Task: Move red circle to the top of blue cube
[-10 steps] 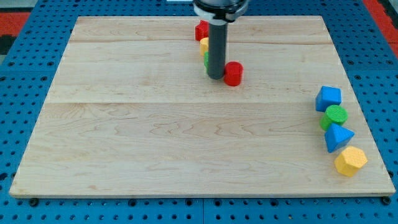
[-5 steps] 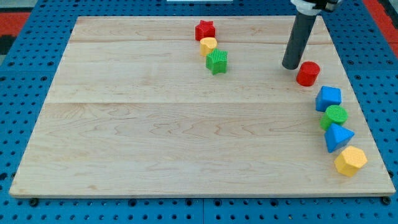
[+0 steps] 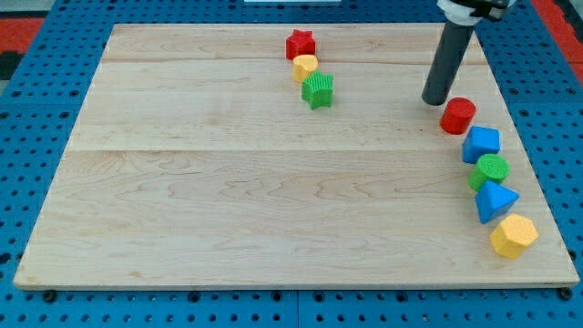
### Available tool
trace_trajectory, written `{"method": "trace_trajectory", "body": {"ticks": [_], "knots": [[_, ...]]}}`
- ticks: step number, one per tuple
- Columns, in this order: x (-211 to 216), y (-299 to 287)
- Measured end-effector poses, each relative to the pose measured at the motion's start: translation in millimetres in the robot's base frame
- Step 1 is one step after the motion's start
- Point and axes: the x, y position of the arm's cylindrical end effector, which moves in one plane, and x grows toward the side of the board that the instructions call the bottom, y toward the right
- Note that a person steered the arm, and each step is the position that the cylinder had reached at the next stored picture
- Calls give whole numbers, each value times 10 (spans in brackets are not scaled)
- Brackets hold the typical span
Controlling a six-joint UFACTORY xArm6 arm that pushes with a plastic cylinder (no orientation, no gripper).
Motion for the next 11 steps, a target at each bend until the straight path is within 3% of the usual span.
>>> {"method": "trace_trajectory", "body": {"ticks": [6, 11], "knots": [[92, 183], [580, -1429]]}}
